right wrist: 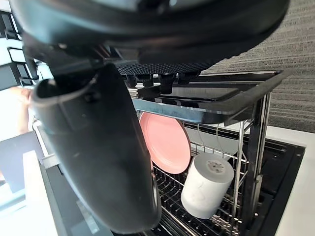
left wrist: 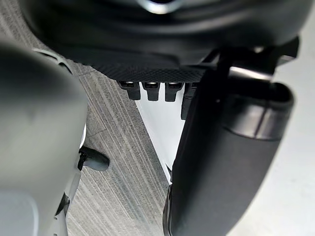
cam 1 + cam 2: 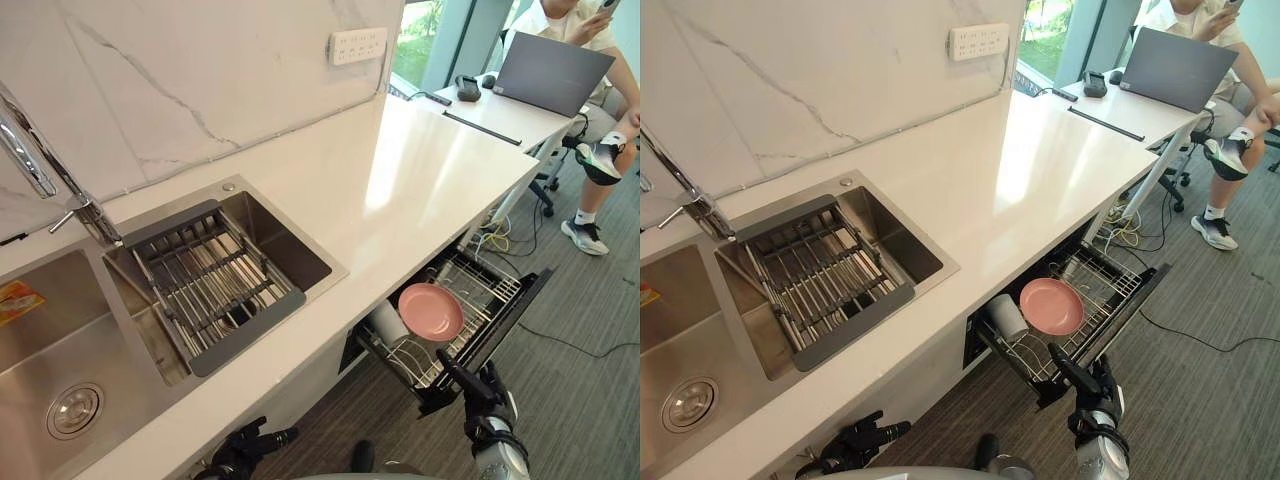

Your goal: Walk over to the sink, pick up the cup, carry it to the dishwasher, place the cup inside the dishwasher, then close the dishwasher door

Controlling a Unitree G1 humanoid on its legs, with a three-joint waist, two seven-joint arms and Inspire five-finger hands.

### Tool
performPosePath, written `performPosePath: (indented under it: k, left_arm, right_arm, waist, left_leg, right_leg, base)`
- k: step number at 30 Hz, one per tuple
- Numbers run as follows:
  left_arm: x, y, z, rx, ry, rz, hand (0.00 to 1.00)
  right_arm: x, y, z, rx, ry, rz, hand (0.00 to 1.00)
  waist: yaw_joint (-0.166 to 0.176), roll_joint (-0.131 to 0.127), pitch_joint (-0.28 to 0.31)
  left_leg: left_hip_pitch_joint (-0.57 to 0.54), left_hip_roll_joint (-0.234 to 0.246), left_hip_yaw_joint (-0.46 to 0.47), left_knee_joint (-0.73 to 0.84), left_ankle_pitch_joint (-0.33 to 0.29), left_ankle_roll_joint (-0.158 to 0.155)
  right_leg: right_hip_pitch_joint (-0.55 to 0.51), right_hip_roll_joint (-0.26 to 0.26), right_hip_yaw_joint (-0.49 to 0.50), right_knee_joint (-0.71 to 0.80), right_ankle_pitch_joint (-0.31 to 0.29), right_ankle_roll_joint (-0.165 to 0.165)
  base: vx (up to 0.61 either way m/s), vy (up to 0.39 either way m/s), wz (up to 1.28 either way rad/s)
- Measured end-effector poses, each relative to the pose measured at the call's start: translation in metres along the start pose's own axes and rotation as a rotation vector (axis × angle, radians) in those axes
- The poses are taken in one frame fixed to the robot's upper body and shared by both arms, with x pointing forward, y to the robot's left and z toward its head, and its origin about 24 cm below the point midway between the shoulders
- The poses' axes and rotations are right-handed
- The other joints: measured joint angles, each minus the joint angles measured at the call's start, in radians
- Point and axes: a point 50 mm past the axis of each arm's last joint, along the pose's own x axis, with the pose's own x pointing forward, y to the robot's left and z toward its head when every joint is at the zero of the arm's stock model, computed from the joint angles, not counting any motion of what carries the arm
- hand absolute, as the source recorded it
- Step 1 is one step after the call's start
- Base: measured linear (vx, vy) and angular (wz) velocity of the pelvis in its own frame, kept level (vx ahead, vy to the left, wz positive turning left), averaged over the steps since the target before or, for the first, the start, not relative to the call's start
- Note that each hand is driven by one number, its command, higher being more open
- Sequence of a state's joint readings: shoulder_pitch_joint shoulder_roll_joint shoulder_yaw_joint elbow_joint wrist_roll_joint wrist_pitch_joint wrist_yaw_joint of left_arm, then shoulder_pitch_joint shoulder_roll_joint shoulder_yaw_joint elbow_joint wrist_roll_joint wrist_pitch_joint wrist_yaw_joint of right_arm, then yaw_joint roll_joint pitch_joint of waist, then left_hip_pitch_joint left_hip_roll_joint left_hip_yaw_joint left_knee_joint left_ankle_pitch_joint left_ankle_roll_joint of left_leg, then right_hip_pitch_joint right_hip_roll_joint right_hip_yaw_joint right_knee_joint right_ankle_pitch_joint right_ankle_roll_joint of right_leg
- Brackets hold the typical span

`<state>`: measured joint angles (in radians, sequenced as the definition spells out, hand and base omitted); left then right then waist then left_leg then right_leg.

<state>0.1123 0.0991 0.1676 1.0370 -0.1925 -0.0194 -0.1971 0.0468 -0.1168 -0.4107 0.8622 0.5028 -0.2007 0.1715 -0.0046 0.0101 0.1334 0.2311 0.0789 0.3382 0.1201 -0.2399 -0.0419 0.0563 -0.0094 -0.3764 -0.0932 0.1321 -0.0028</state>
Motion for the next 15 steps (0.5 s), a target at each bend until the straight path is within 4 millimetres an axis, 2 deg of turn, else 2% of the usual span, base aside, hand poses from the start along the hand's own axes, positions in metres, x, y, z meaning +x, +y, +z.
performPosePath:
  k: [8,15]
  left_arm:
    - [-0.001,0.008,0.006,0.077,-0.006,0.000,1.00]
    - [-0.008,0.021,-0.010,0.131,0.060,0.015,1.00]
  right_arm:
    - [0.003,-0.006,0.008,-0.166,0.047,0.068,1.00]
    - [0.007,-0.003,0.016,-0.291,0.066,0.142,1.00]
  waist:
    - [0.009,-0.013,0.012]
    - [0.018,-0.015,0.019]
  left_leg:
    - [-0.004,0.004,-0.024,-0.007,0.010,-0.006]
    - [-0.011,0.009,-0.042,-0.011,0.019,-0.010]
  right_leg:
    - [0.000,0.004,-0.016,0.000,-0.009,-0.004]
    - [-0.001,0.009,-0.032,0.000,-0.009,-0.012]
  base:
    - [-0.02,-0.001,0.05]
    - [0.00,0.014,0.06]
